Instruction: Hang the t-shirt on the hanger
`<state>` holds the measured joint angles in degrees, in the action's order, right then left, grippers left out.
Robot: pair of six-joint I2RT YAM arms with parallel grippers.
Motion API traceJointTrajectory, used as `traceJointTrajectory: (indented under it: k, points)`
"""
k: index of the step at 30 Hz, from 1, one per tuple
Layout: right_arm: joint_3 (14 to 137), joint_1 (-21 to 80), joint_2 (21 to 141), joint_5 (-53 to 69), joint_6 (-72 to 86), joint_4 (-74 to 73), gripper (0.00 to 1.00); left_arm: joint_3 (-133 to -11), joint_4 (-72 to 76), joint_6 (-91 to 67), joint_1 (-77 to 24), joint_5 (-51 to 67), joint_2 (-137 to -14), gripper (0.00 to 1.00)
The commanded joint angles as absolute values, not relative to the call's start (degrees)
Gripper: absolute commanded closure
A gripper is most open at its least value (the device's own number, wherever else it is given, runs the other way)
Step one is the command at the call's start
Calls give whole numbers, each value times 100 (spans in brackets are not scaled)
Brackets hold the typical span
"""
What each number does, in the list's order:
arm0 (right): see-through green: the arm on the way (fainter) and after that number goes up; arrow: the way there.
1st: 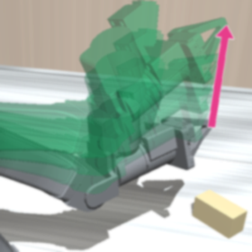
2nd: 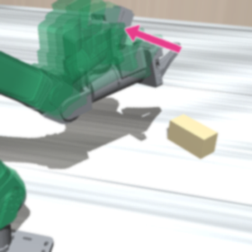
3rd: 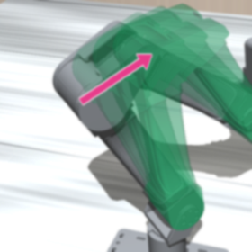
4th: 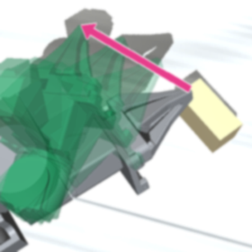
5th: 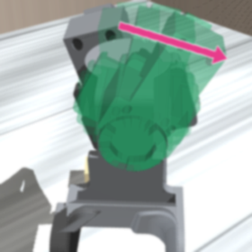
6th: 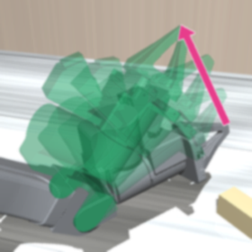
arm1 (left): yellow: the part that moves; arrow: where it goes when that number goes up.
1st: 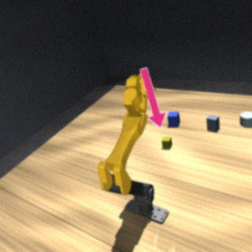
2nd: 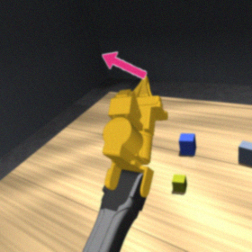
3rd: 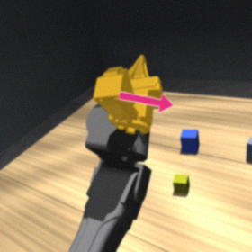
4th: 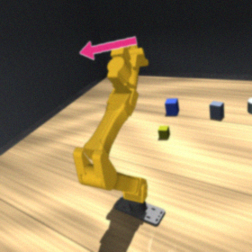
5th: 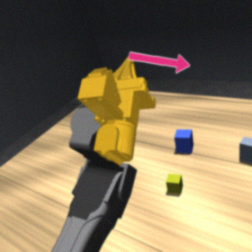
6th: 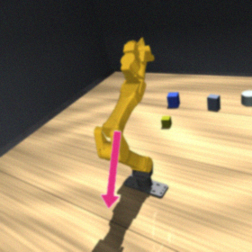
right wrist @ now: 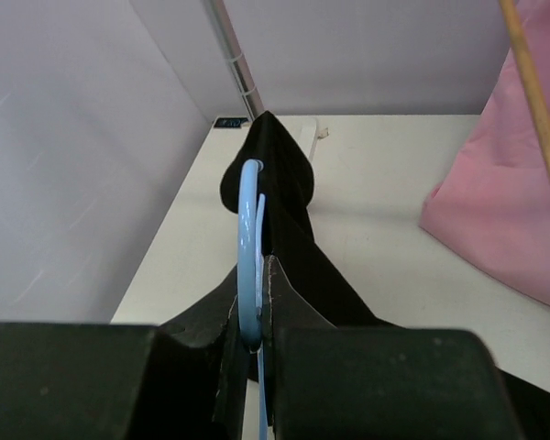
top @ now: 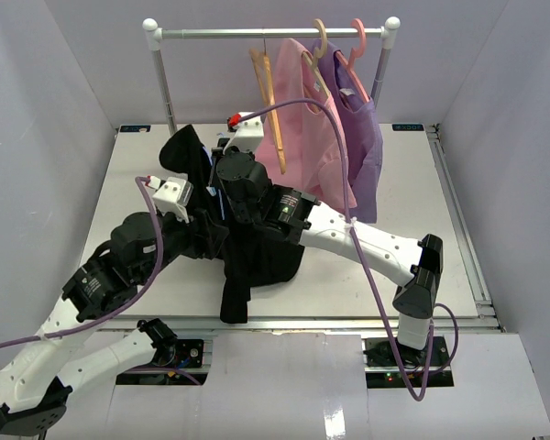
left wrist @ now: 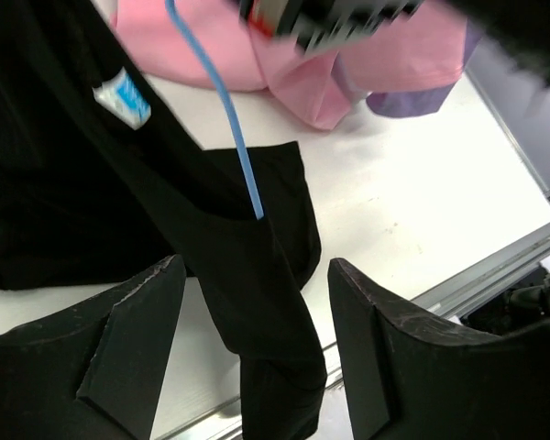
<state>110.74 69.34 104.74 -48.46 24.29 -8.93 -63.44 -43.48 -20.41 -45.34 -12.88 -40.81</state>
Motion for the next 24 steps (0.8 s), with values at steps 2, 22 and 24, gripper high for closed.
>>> traceJointTrajectory:
  k: [2,22,24]
  points:
    - [11152,7070,10356,-5820,2626,-79,92,-6043,-4368,-2148,-4526,-1441,-4168,28]
    - [10290,7093,10000,-5976,2847,169,92,-5567,-4045,-2118,-4526,-882,-4728,100]
    - [10088,7093,9897,-6020,2739,290,92,-5537,-4054,-2129,-4526,-798,-4722,100]
